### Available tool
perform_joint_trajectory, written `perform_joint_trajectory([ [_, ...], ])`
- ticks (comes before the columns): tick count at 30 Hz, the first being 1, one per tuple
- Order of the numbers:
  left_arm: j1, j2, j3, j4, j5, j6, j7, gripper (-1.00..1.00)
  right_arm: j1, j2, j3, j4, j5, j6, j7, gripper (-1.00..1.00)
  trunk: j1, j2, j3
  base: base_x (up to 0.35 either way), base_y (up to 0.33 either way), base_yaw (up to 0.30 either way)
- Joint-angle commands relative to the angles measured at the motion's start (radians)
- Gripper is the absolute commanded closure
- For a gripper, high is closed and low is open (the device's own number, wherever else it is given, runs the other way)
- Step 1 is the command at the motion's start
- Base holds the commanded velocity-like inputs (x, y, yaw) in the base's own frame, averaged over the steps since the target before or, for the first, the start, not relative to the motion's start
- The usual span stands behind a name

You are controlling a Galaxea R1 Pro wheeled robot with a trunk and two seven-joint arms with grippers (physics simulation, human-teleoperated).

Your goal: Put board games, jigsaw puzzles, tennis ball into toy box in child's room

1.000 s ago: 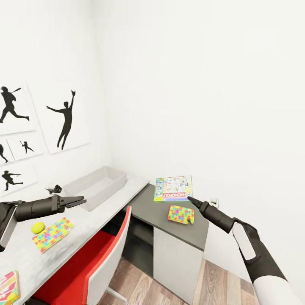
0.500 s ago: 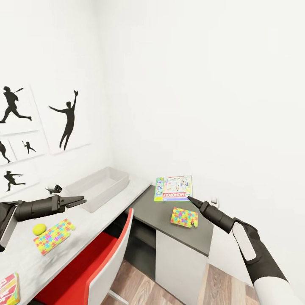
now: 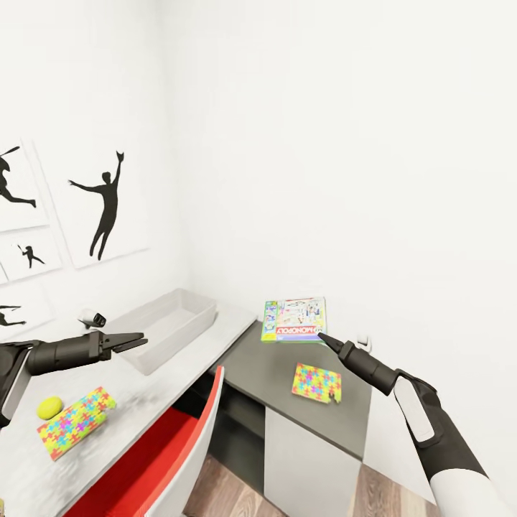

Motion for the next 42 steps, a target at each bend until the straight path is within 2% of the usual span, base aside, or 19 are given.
perform_joint_trajectory([
  [1,0.000,0.000,0.000,0.000,0.000,0.011,-0.003,-1.00,0.000,0.000,-0.001,0.000,-0.006,0.007,0.001,1.00,0.000,-0.001,0.000,-0.128,0.000,0.000],
  [23,0.000,-0.002,-0.003,0.000,0.000,0.011,-0.004,-1.00,0.000,0.000,0.000,0.006,-0.005,0.006,-0.005,1.00,0.000,-0.001,0.000,-0.048,0.013,0.000],
  [30,0.000,-0.002,-0.004,0.000,0.000,0.011,-0.004,-1.00,0.000,0.000,-0.001,0.009,0.044,0.007,-0.005,1.00,0.000,-0.001,0.000,0.000,0.000,0.000],
  [36,0.000,-0.002,-0.004,0.000,0.000,0.012,-0.003,-1.00,-0.001,0.000,-0.003,0.006,0.051,0.008,-0.002,1.00,0.000,-0.001,0.000,0.042,-0.008,0.000],
  [42,0.000,-0.003,-0.004,0.000,-0.001,0.012,-0.002,-1.00,-0.001,0.000,-0.001,0.002,0.051,0.009,-0.006,1.00,0.000,-0.001,0.000,0.240,0.011,0.000],
])
